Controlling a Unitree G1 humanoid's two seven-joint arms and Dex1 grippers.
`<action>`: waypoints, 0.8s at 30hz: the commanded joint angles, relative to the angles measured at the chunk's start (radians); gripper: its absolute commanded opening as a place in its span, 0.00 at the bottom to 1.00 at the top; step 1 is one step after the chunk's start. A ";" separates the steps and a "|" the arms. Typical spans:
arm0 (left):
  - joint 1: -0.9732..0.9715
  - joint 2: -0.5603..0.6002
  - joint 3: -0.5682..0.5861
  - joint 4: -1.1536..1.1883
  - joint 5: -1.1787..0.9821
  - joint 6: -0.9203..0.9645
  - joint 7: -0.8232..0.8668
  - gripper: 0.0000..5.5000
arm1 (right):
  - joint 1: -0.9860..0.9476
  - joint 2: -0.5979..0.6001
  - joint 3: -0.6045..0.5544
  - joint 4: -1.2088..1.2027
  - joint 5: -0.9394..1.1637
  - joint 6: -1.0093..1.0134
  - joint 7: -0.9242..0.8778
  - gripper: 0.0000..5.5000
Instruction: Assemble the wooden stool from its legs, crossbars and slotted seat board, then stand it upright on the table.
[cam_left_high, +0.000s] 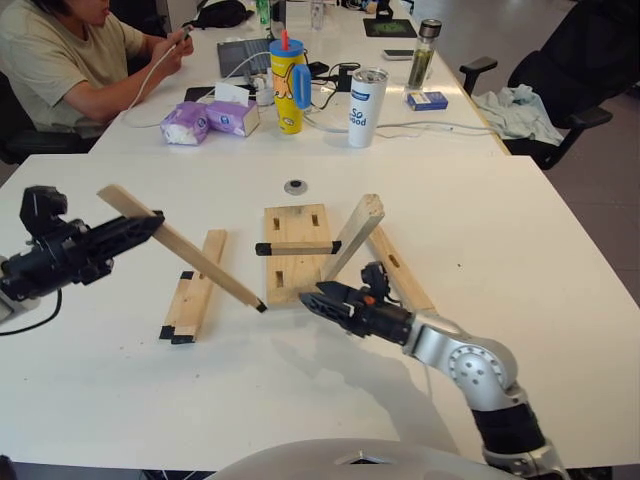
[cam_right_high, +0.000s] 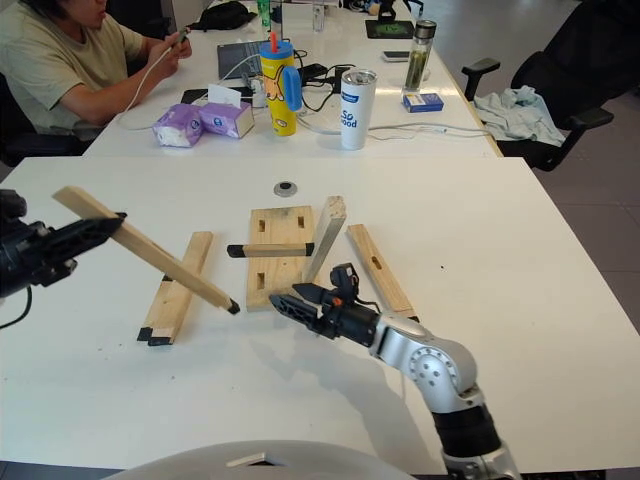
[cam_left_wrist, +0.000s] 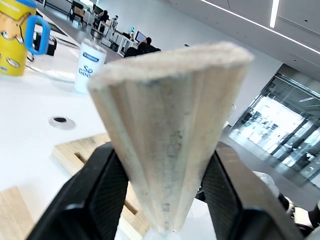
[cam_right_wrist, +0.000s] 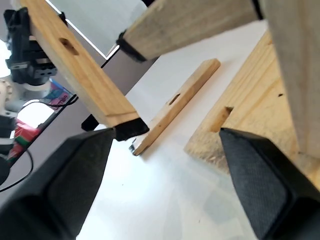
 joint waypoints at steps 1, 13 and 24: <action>-0.068 -0.047 -0.055 0.009 0.094 -0.057 0.017 0.38 | -0.036 0.064 0.011 0.063 -0.064 -0.009 -0.057 0.70; -0.050 -0.229 -0.119 -0.146 0.227 -0.191 0.090 0.38 | -0.087 0.032 -0.065 0.179 -0.221 -0.032 -0.095 0.70; -0.060 -0.301 -0.237 -0.250 0.312 -0.240 0.115 0.38 | -0.005 -0.058 0.024 0.119 -0.331 -0.065 0.025 0.70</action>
